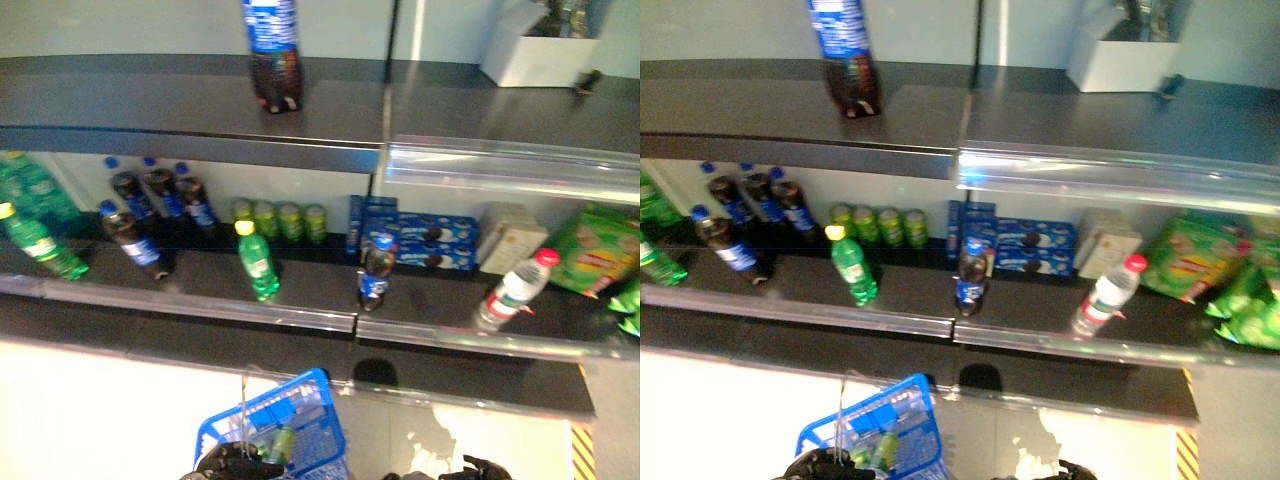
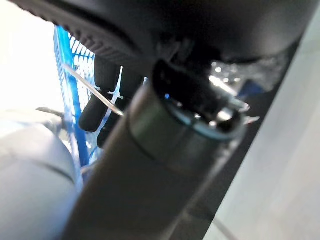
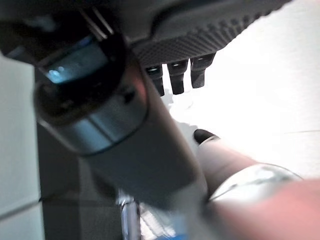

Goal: Pick up the drink and place into the basket.

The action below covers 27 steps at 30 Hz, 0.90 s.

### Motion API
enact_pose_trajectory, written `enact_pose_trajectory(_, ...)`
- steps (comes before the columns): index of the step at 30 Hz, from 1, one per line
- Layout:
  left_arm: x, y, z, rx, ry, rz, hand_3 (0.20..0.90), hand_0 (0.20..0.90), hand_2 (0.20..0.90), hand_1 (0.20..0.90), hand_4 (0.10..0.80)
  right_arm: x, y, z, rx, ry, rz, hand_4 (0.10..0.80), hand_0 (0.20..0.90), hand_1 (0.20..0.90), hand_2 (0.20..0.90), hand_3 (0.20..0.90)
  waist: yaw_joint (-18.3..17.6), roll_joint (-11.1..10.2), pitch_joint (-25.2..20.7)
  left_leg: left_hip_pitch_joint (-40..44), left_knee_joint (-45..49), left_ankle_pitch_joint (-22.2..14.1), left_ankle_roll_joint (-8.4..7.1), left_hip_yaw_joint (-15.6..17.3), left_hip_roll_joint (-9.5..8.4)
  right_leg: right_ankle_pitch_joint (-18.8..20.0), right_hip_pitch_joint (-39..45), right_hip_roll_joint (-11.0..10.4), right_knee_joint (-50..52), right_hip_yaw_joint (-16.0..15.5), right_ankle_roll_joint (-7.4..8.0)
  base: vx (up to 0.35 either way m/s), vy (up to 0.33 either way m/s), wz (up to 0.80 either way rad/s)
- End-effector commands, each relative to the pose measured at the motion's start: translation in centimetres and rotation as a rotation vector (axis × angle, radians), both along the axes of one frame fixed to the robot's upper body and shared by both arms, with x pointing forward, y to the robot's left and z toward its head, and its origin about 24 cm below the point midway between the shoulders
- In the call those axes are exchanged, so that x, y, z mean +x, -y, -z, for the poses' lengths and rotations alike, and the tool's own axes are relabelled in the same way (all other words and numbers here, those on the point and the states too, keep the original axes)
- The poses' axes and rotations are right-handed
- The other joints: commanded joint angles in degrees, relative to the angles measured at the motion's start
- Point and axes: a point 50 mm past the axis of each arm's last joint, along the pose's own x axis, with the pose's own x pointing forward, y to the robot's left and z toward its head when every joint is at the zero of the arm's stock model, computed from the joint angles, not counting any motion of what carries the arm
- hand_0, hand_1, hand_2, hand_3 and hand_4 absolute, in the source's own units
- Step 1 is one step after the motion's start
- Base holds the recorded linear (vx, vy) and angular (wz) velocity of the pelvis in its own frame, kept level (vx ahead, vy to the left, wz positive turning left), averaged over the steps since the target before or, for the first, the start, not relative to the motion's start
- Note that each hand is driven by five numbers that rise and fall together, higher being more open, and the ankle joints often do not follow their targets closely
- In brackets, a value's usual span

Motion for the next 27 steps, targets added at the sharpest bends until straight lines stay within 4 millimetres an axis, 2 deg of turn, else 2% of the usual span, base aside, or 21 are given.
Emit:
enact_pose_trajectory(1, 3.6, -0.8, -1.6, 0.01, 0.167, 0.069, 0.2, 0.3, 0.3, 0.3, 0.1, 0.2, -0.3, 0.1, 0.016, 0.006, 0.004, 0.8, 0.9, 0.9, 0.9, 0.9, 0.5, 0.3, -0.1, 1.6, -1.0, -4.0, -0.79, -3.1, -2.37, 15.3, -4.5, 1.0, -0.6, 3.2, 6.46, -0.16, 0.122, 0.22)
enact_pose_trajectory(2, 3.8, -0.7, -1.6, 0.006, 0.168, 0.073, 0.2, 0.3, 0.3, 0.3, 0.1, -0.3, -0.3, 0.2, 0.014, -0.003, 0.011, 0.8, 0.9, 0.9, 0.9, 0.9, -0.1, -0.1, 0.1, 0.5, -0.7, -2.6, 0.01, -2.9, -2.64, 15.9, -4.3, 1.2, -0.9, 4.9, 4.92, -0.118, 0.059, 0.28)
enact_pose_trajectory(3, 4.0, -0.6, -1.6, 0.006, 0.168, 0.08, 0.2, 0.3, 0.3, 0.3, 0.1, -0.5, -0.3, 0.2, 0.014, -0.007, 0.017, 0.8, 0.9, 0.9, 0.9, 0.9, -0.6, -0.1, 0.0, 0.2, -0.5, -2.4, 0.24, -3.3, -2.55, 15.8, -4.3, 1.6, -0.4, 7.1, 4.79, -0.144, 0.075, 0.6)
enact_pose_trajectory(4, 4.2, -0.5, -1.7, 0.003, 0.171, 0.091, 0.2, 0.3, 0.3, 0.3, 0.1, -1.0, -0.2, 0.3, 0.011, -0.013, 0.03, 0.8, 0.9, 0.9, 0.9, 0.9, -1.5, -0.1, 0.0, -0.4, -0.3, -1.9, 0.66, -4.4, -2.29, 15.4, -4.5, 2.3, 1.3, 12.7, 4.57, -0.044, 0.01, 0.68)
enact_pose_trajectory(5, 4.5, -0.4, -1.7, 0.002, 0.172, 0.099, 0.2, 0.3, 0.3, 0.3, 0.1, -1.3, -0.2, 0.4, 0.011, -0.015, 0.038, 0.8, 0.9, 0.9, 0.9, 0.9, -2.1, -0.1, 0.0, -0.8, -0.2, -1.7, 0.8, -5.2, -2.03, 15.2, -4.5, 2.8, 1.7, 15.7, 4.53, -0.034, -0.001, 0.84)
enact_pose_trajectory(6, 4.6, -0.3, -1.7, 0.002, 0.174, 0.101, 0.2, 0.3, 0.3, 0.3, 0.1, -1.4, -0.3, 0.4, 0.011, -0.016, 0.04, 0.8, 0.9, 0.9, 0.9, 0.9, -2.3, -0.2, 0.0, -0.9, -0.2, -1.7, 0.84, -5.5, -1.98, 15.1, -4.5, 3.0, 1.7, 16.6, 4.54, -0.02, -0.041, 0.8)
enact_pose_trajectory(7, 5.0, -0.2, -1.8, 0.003, 0.177, 0.108, 0.2, 0.3, 0.3, 0.3, 0.1, -1.5, -0.3, 0.5, 0.01, -0.017, 0.044, 0.8, 0.9, 0.9, 0.9, 0.9, -2.9, -0.2, -0.2, -1.3, -0.3, -1.3, 0.9, -6.4, -1.72, 15.1, -4.4, 3.8, 1.0, 19.4, 4.49, -0.002, -0.094, 0.8)
enact_pose_trajectory(8, 5.6, 0.0, -1.9, 0.004, 0.18, 0.128, 0.2, 0.3, 0.3, 0.3, 0.1, -1.7, -0.4, 0.5, 0.011, -0.022, 0.063, 0.8, 0.9, 0.9, 0.9, 0.9, -4.0, -0.1, -0.5, -1.9, -0.1, -1.1, 1.01, -8.5, -1.37, 14.6, -3.7, 4.7, -0.3, 25.2, 4.46, 0.015, -0.14, 0.79)
enact_pose_trajectory(9, 5.9, 0.1, -2.0, 0.004, 0.181, 0.13, 0.2, 0.3, 0.3, 0.3, 0.1, -1.8, -0.4, 0.5, 0.01, -0.021, 0.064, 0.8, 0.9, 0.9, 0.9, 0.9, -4.4, -0.2, -0.6, -2.0, 0.1, -1.1, 0.95, -9.6, -1.19, 15.1, -3.0, 3.9, -1.6, 27.2, 4.6, 0.046, -0.177, 1.04)
enact_pose_trajectory(10, 6.2, 0.0, -2.1, 0.005, 0.182, 0.132, 0.2, 0.3, 0.3, 0.3, 0.1, -1.7, -0.3, 0.5, 0.011, -0.02, 0.062, 0.8, 0.9, 0.9, 0.9, 0.9, -4.5, -0.3, -0.7, -2.2, 0.6, -1.3, 0.7, -10.2, -0.85, 16.2, -2.0, 1.9, -3.5, 28.8, 5.06, 0.036, -0.129, 1.11)
enact_pose_trajectory(12, 6.5, 0.0, -2.2, 0.002, 0.186, 0.134, 0.2, 0.3, 0.3, 0.3, 0.1, -1.5, -0.3, 0.5, 0.011, -0.014, 0.062, 0.8, 0.9, 0.9, 0.9, 0.9, -4.7, -0.4, -0.7, -2.2, 1.1, -1.6, 0.35, -10.8, -0.45, 16.7, -0.5, 0.6, -7.2, 30.1, 5.42, 0.04, -0.223, 0.86)
enact_pose_trajectory(13, 6.8, 0.1, -2.3, 0.0, 0.188, 0.148, 0.2, 0.3, 0.3, 0.3, 0.1, -1.4, -0.2, 0.4, 0.01, -0.004, 0.077, 0.8, 0.9, 0.9, 0.9, 0.9, -4.9, -0.7, -1.0, -2.5, 1.7, -2.0, -0.17, -11.7, -0.09, 15.2, 1.9, 0.7, -12.7, 31.6, 5.58, 0.055, -0.352, 0.62)
enact_pose_trajectory(17, 6.5, -0.2, -2.2, 0.016, 0.191, 0.116, 0.2, 0.3, 0.3, 0.3, 0.1, -0.8, -0.4, 0.3, 0.019, 0.002, 0.047, 0.8, 0.9, 0.9, 0.9, 0.9, -3.7, -1.1, -1.4, -2.7, 2.4, -2.5, -1.66, -11.8, 1.32, 14.7, 3.9, -0.3, -17.0, 29.2, 6.26, 0.008, -0.233, 0.31)
enact_pose_trajectory(18, 6.3, -0.6, -2.2, 0.02, 0.195, 0.081, 0.2, 0.3, 0.3, 0.3, 0.1, -0.2, -0.6, 0.3, 0.024, -0.009, 0.014, 0.8, 0.9, 0.9, 0.9, 0.9, -2.9, -1.2, -1.8, -2.3, 2.4, -2.3, -3.06, -9.9, 2.99, 14.4, 4.7, -0.5, -19.1, 26.9, 6.77, 0.022, -0.251, -0.15)
enact_pose_trajectory(20, 6.3, -0.4, -2.3, 0.006, 0.197, 0.103, 0.2, 0.3, 0.3, 0.3, 0.1, 0.3, -0.4, 0.1, 0.021, -0.012, 0.017, 0.8, 0.9, 0.9, 0.9, 0.9, -2.9, -1.2, -2.1, -1.8, 1.8, -1.7, -4.13, -8.8, 4.3, 13.4, 6.3, 0.9, -21.6, 26.2, 6.67, 0.042, -0.178, 0.05)
enact_pose_trajectory(21, 6.3, -0.4, -2.3, 0.006, 0.197, 0.103, 0.2, 0.3, 0.3, 0.3, 0.1, 0.3, -0.4, 0.1, 0.021, -0.012, 0.017, 0.8, 0.9, 0.9, 0.9, 0.9, -2.9, -1.2, -2.1, -1.8, 1.8, -1.7, -4.13, -8.8, 4.3, 13.4, 6.3, 0.9, -21.6, 26.2, 6.67, 0.036, -0.084, 0.24)
enact_pose_trajectory(23, 6.3, 0.3, -2.0, 0.001, 0.194, 0.116, 0.2, 0.3, 0.3, 0.3, 0.1, 0.4, -0.1, 0.0, 0.012, -0.024, 0.03, 0.8, 0.9, 0.9, 0.9, 0.9, -3.1, -0.8, -2.5, -1.4, 0.5, -0.5, -5.21, -7.5, 5.52, 12.7, 7.5, 2.1, -22.9, 25.7, 6.08, 0.024, -0.064, 0.13)
enact_pose_trajectory(25, 6.5, 0.7, -2.0, -0.004, 0.198, 0.103, 0.2, 0.3, 0.3, 0.3, 0.1, 0.1, 0.1, 0.0, 0.006, -0.036, 0.022, 0.8, 0.9, 0.9, 0.9, 0.9, -3.5, -0.4, -2.6, -1.3, 0.0, 0.2, -5.98, -6.4, 6.4, 12.1, 8.0, 2.3, -23.0, 24.8, 5.65, 0.014, -0.042, -0.01)
enact_pose_trajectory(27, 6.4, 1.0, -1.9, -0.005, 0.197, 0.106, 0.2, 0.3, 0.3, 0.3, 0.1, -0.4, 0.2, 0.1, 0.003, -0.041, 0.034, 0.8, 0.9, 0.9, 0.9, 0.9, -3.7, -0.2, -2.6, -1.2, 0.0, 0.3, -6.0, -6.2, 6.51, 11.9, 8.2, 2.5, -23.0, 24.7, 5.42, 0.0, 0.0, 0.0)
